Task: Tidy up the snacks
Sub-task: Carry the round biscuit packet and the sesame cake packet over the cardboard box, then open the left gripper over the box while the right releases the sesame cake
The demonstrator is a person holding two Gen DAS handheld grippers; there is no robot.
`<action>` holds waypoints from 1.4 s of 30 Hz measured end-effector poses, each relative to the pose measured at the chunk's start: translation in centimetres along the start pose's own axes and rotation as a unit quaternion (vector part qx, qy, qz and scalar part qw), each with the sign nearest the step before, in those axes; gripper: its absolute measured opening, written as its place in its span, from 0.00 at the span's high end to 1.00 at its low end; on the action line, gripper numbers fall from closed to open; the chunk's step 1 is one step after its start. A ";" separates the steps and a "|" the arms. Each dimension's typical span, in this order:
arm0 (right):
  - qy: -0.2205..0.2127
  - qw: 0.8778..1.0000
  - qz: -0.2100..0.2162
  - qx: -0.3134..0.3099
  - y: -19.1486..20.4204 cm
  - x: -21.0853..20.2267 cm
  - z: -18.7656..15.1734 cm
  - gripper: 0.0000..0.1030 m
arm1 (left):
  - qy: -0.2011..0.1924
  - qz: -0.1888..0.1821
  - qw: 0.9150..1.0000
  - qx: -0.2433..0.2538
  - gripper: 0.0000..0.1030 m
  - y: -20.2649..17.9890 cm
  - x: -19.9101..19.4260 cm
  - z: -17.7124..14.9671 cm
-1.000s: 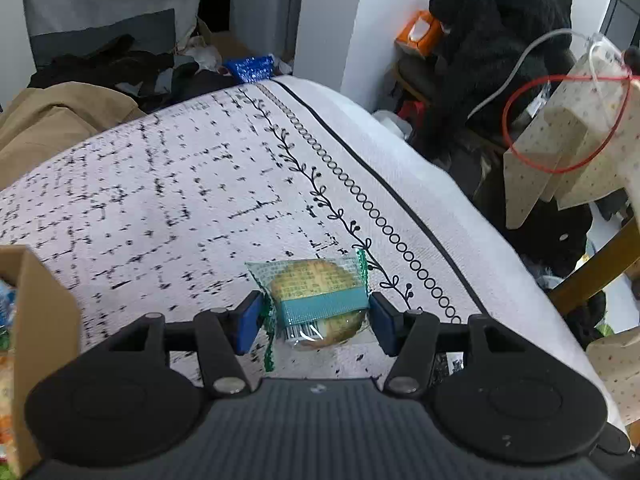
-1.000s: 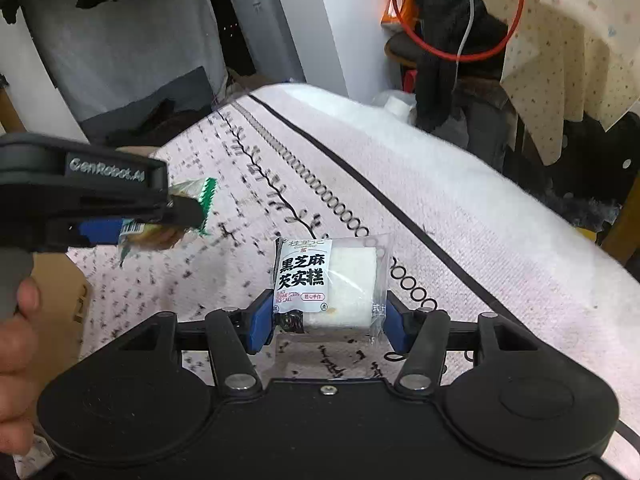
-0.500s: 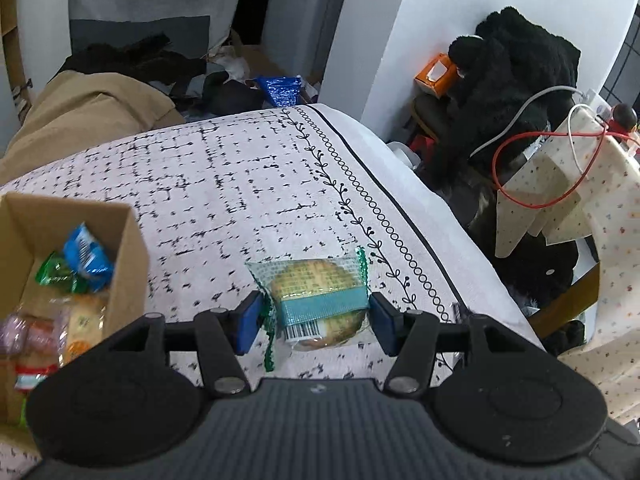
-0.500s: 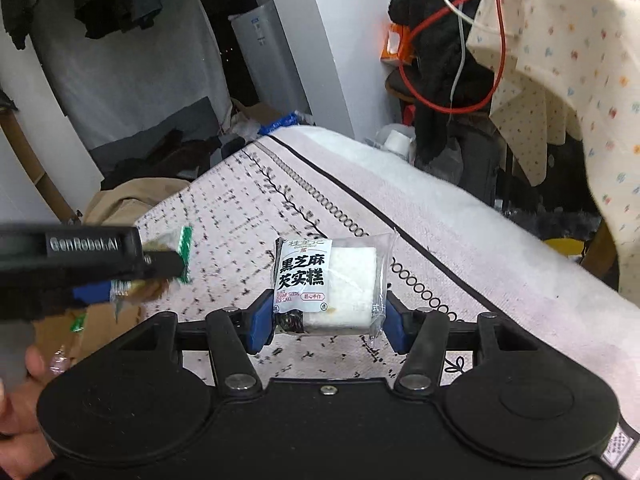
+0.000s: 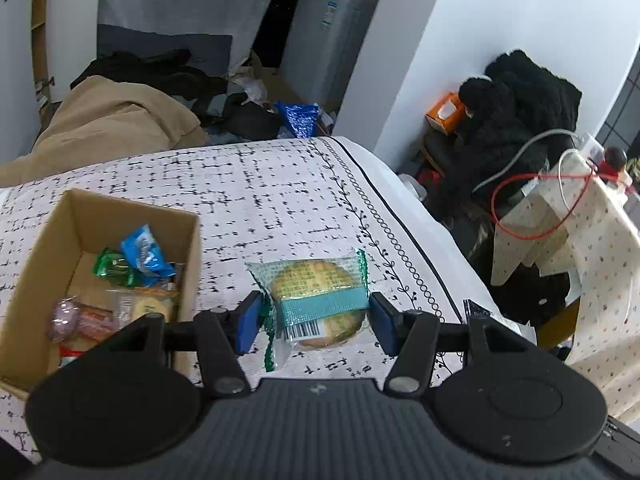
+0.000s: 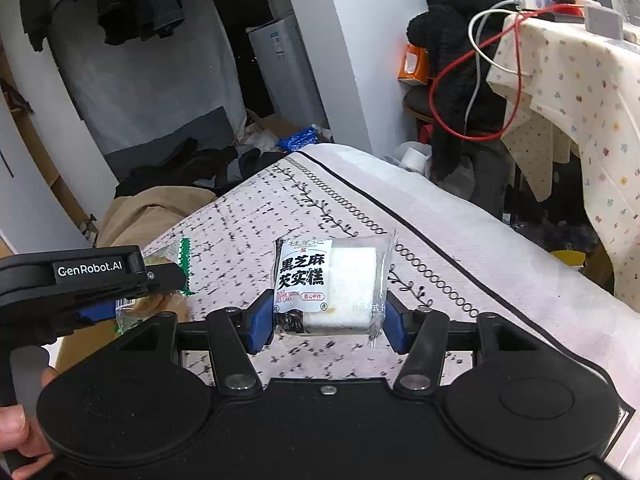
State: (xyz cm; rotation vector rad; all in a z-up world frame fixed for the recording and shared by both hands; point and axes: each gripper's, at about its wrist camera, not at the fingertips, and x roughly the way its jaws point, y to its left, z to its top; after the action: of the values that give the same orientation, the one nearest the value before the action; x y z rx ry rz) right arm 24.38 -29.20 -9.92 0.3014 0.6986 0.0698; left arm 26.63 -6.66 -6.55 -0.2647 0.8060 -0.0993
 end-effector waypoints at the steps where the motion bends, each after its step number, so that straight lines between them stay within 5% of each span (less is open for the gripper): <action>1: 0.000 1.000 0.001 -0.001 0.3 -0.1 0.0 0.48 | -0.002 -0.001 1.000 -0.006 0.45 0.4 -0.3 0.1; 22: 0.008 0.999 0.034 -0.032 8.9 1.7 -0.2 0.48 | -0.019 0.037 0.996 -0.079 0.45 8.6 -1.5 2.2; 42: 0.042 0.994 0.082 -0.064 16.7 7.0 -0.4 0.48 | -0.028 0.085 0.982 -0.167 0.45 16.1 0.2 4.2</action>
State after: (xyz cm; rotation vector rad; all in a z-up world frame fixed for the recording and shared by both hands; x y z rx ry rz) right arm 30.09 -12.02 -9.63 0.2339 0.7475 0.2835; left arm 29.56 9.66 -8.30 -0.5118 0.7839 0.2066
